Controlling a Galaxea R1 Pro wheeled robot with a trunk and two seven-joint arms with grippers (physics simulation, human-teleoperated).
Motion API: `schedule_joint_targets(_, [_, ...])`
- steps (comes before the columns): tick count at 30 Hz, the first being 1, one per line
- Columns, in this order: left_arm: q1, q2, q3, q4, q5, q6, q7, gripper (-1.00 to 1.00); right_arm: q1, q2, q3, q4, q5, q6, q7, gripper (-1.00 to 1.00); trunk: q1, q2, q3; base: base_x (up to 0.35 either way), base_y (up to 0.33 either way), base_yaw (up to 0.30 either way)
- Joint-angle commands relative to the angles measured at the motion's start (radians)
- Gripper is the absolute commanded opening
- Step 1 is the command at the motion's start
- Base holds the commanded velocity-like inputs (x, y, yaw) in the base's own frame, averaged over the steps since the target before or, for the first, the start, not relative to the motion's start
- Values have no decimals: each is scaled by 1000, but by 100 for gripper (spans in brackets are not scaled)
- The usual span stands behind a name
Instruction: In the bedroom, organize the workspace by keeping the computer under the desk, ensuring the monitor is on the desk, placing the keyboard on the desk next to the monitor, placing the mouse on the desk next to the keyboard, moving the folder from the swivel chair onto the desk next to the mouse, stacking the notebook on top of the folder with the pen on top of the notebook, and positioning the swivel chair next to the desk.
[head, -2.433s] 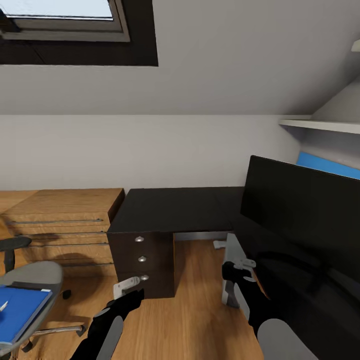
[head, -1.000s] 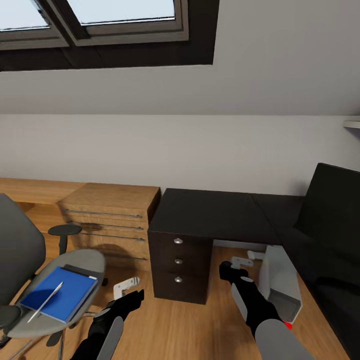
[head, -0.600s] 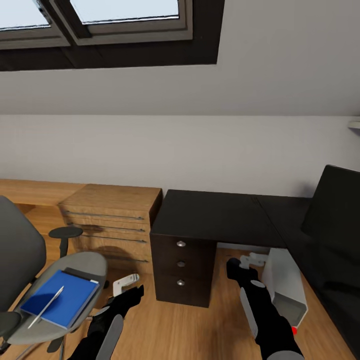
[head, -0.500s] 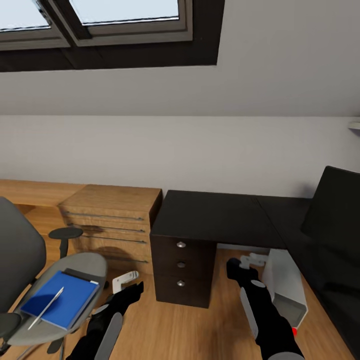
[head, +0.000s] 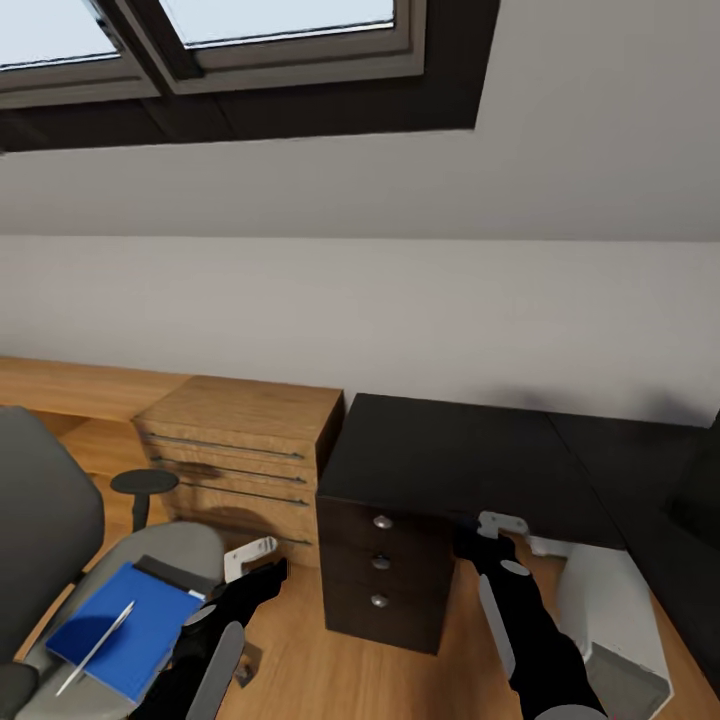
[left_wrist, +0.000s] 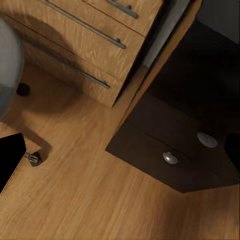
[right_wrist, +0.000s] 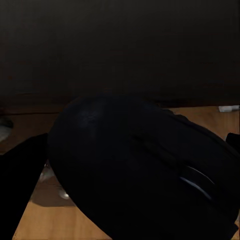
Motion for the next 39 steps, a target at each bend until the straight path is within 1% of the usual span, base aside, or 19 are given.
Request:
schedule_joint_targets(1, [-1, 0, -2, -1, 11, 2, 9, 100, 0, 1, -2, -2, 6, 6, 1, -100, 1, -1, -1, 313, 0, 273])
schedule_joint_targets(5, [-1, 0, -2, 1, 11, 2, 9, 100, -1, 1, -2, -2, 6, 6, 1, -100, 1, -1, -1, 291, 0, 274])
schedule_joint_targets(15, [-1, -1, -2, 2, 11, 2, 9, 100, 0, 1, -1, -1, 6, 6, 1, -100, -38, 69, 30, 307, 0, 274])
schedule_joint_targets(19, [-1, -2, -3, 4, 12, 4, 9, 100, -1, 1, 0, 1, 6, 6, 1, -100, -38, 69, 30, 236, 0, 274])
schedule_joint_targets(28, [-1, -3, -3, 12, 11, 4, 8, 100, 0, 1, 1, 9, 7, 5, 1, -100, -38, 69, 30, 51, 0, 274])
schedule_joint_targets(30, [-1, -3, -3, 14, 11, 3, 8, 100, -1, 1, 9, 18, 8, 5, 2, -100, -38, 69, 30, 51, 0, 273])
schedule_joint_targets(31, [-1, -3, -3, 15, 11, 3, 8, 100, -1, 0, 22, 24, 8, 4, 2, -100, -38, 69, 30, 29, 0, 267])
schedule_joint_targets(32, [-1, -3, -3, 16, 11, 2, 8, 100, -1, -2, 70, 32, 8, 4, 2, -100, -38, 69, 29, 12, 0, 246])
schedule_joint_targets(35, [-1, -3, -3, 17, 9, 2, 8, 100, 0, -4, 118, 44, 9, 3, 3, -100, -38, 69, 28, 39, 0, 166])
schedule_joint_targets(39, [-1, -4, -4, 17, 9, 2, 8, 100, 0, -7, 121, 60, 9, 2, 6, -100, -38, 69, 27, 176, 0, 11])
